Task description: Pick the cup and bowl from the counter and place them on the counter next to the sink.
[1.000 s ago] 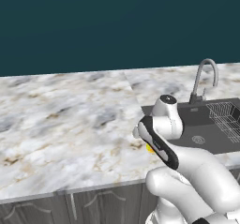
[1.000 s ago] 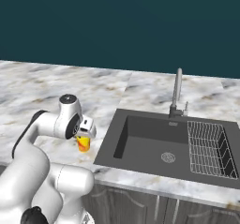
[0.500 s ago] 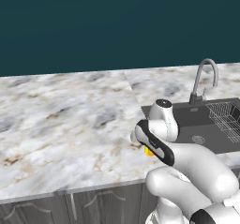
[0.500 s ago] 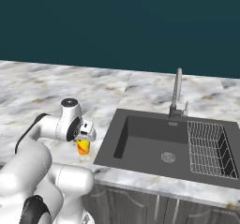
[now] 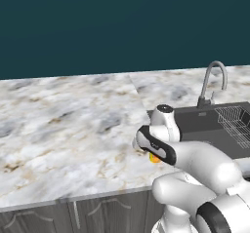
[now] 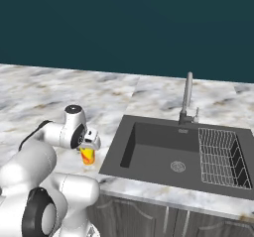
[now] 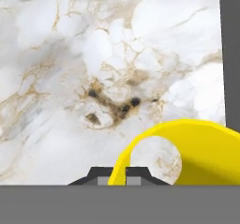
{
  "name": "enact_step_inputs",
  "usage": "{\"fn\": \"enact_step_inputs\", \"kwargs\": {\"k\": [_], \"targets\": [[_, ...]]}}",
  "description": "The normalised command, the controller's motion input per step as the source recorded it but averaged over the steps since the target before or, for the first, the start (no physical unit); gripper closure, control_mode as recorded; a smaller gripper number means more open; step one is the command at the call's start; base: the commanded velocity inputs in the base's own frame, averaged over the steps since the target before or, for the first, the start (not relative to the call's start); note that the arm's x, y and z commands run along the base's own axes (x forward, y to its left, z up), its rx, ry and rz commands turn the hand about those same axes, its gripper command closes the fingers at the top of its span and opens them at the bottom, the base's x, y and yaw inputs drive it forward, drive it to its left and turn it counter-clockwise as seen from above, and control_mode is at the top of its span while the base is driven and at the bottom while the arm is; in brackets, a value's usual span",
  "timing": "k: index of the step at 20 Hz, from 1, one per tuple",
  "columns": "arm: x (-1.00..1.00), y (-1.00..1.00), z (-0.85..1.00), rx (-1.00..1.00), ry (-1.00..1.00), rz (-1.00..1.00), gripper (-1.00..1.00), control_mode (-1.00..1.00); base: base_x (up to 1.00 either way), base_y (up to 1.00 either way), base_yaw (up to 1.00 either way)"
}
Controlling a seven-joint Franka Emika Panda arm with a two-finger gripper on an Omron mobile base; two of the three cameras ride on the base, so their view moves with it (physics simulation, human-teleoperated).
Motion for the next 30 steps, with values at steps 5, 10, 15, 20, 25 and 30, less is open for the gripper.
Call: {"fn": "enact_step_inputs", "kwargs": {"k": [5,10,15,20,25,30], "targets": [[0.00,0.02,-0.43,0.00,0.00,0.01,1.00,-1.00,0.00,0.00,0.00],[0.00,0.00,0.00,0.00,0.00,0.00,-1.00,-1.00,0.00,0.00,0.00],[0.00,0.00,0.00,0.00,0.00,0.00,-1.00,-1.00,0.00,0.00,0.00],[0.00,0.01,0.00,0.00,0.00,0.00,-1.00,-1.00,0.00,0.00,0.00],[0.00,0.00,0.09,0.00,0.00,0.00,-1.00,-1.00,0.00,0.00,0.00],[-0.12,0.00,0.21,0.00,-0.01,0.00,-1.00,-1.00,0.00,0.00,0.00]]}}
